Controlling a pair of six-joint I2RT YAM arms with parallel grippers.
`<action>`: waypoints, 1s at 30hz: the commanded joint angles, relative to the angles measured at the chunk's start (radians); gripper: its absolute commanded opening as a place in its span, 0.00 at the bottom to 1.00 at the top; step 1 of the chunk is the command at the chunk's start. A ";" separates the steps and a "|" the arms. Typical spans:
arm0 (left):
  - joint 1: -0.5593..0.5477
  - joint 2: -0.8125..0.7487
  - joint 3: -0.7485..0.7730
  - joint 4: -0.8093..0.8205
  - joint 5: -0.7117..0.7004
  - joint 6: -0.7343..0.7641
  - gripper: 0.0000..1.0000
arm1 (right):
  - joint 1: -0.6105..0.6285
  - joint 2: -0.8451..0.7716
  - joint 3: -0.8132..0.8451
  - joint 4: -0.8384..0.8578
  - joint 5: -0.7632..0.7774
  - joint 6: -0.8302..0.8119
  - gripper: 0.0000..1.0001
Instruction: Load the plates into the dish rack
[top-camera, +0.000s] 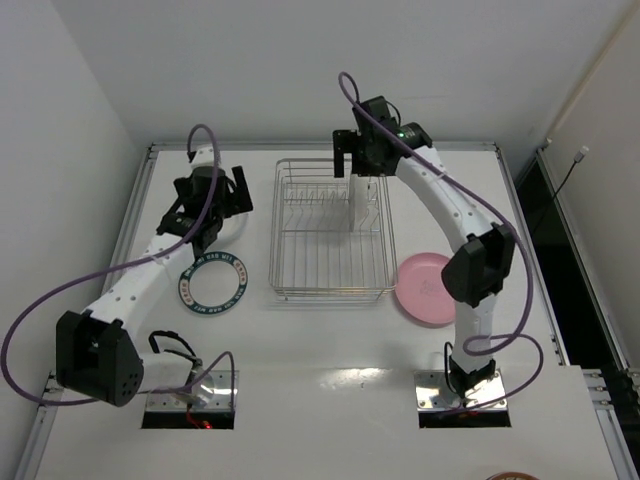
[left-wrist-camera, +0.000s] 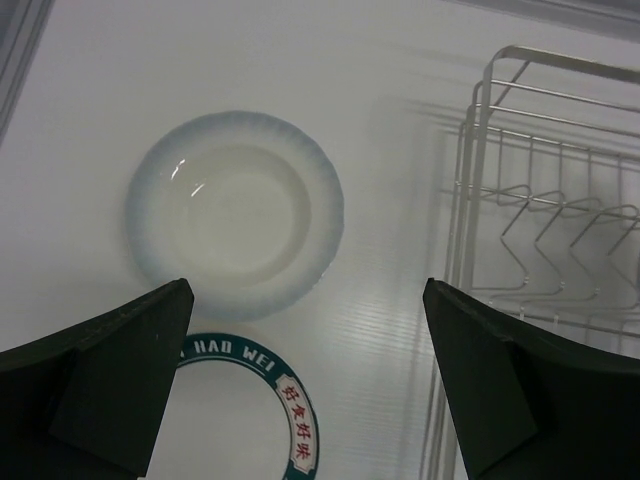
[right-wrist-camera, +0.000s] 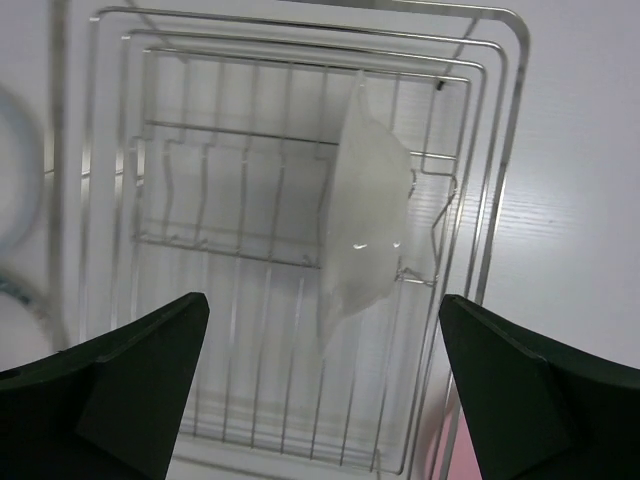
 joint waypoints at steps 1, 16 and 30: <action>-0.009 0.081 0.032 0.113 -0.038 0.141 1.00 | -0.032 -0.143 -0.051 0.122 -0.179 -0.011 1.00; -0.009 0.501 0.188 0.144 -0.067 0.295 1.00 | -0.169 -0.375 -0.168 0.222 -0.610 0.026 1.00; 0.009 0.718 0.271 0.048 -0.096 0.229 0.98 | -0.279 -0.369 -0.122 0.205 -0.707 0.026 1.00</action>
